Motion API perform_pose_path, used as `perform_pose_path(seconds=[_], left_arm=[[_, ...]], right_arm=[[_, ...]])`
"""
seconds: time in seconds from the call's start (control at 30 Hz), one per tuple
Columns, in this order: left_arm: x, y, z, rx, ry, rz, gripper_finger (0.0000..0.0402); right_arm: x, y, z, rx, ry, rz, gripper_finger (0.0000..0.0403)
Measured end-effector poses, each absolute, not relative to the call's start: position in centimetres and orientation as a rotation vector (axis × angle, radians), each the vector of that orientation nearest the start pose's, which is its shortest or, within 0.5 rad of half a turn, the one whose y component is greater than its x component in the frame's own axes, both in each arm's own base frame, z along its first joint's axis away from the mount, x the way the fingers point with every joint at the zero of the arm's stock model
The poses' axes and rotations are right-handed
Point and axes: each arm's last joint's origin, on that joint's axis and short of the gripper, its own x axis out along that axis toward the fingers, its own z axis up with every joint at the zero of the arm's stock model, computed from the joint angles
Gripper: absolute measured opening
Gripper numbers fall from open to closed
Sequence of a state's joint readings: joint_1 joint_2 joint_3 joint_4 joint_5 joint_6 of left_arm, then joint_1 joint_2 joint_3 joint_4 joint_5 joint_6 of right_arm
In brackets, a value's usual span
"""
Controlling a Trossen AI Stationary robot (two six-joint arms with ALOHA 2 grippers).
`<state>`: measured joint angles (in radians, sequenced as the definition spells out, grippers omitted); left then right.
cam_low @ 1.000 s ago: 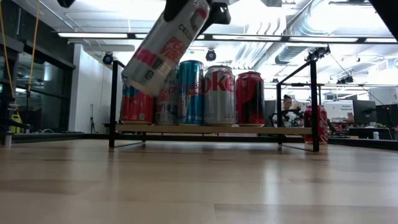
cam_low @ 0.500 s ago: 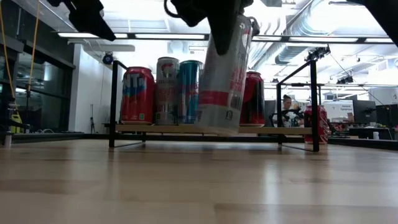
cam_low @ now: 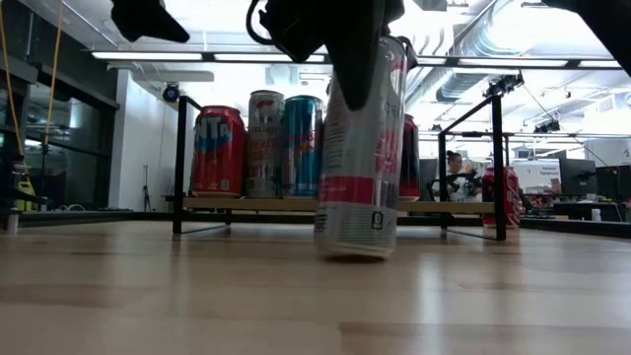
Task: Place canned beverage on shelf
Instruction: Put the white-pink soda can on the shelf aligned with the other white-pink soda cans
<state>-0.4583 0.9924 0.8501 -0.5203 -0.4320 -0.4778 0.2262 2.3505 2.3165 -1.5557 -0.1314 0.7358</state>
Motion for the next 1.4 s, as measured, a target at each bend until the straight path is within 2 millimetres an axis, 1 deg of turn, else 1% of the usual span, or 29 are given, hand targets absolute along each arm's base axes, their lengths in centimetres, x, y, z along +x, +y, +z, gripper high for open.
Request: perform_pose_path(seconds=[0.1,0.17,0.27,0.33,0.43,0.53,0.63,0.73,0.9,1.0,1.1,1.2,1.33,1.4], left_arm=[[18.4,-7.7,29.2,-0.176,0.586,0.114,0.0342],[18.4,-7.7,29.4,-0.177,0.574,0.110,0.0342],[18.4,-7.7,29.3,-0.172,0.584,0.112,0.0342],[18.4,-7.7,29.3,-0.173,0.582,0.111,0.0342],[18.4,-7.7,29.3,-0.172,0.583,0.111,0.0342],[18.4,-7.7,29.3,-0.171,0.583,0.111,0.0342],[18.4,-7.7,29.3,-0.171,0.584,0.111,0.0342],[18.4,-7.7,29.3,-0.171,0.583,0.110,0.0342],[18.4,-7.7,29.3,-0.175,0.576,0.108,0.0342],[18.5,-7.8,29.5,-0.183,0.562,0.106,0.0342],[18.6,-7.7,29.6,-0.194,0.548,0.109,0.0342],[18.9,-7.7,29.9,-0.216,0.508,0.104,0.0342],[19.4,-7.9,30.4,-0.240,0.451,0.086,0.0342],[19.9,-8.1,30.2,-0.255,0.422,0.079,0.0342]], right_arm=[[43.9,10.4,24.6,0.480,1.600,-0.311,0.0243],[44.1,10.4,24.7,0.465,1.585,-0.300,0.0279],[44.4,10.5,24.4,0.439,1.563,-0.264,0.0357],[44.4,10.5,24.5,0.427,1.562,-0.248,0.0384],[44.4,10.5,24.8,0.420,1.553,-0.238,0.0377],[44.5,10.4,25.6,0.387,1.515,-0.232,0.0367],[44.2,10.2,26.5,0.361,1.478,-0.246,0.0365],[43.6,10.0,28.0,0.298,1.432,-0.253,0.0365],[42.1,10.7,30.7,0.165,1.326,-0.287,0.0366],[41.6,11.1,32.0,0.151,1.272,-0.281,0.0366],[41.9,11.3,32.4,0.163,1.209,-0.255,0.0367],[42.0,11.5,32.6,0.125,1.180,-0.255,0.0367],[40.7,12.1,33.6,0.075,1.171,-0.292,0.0367],[39.9,12.6,34.2,0.050,1.176,-0.296,0.0367]])
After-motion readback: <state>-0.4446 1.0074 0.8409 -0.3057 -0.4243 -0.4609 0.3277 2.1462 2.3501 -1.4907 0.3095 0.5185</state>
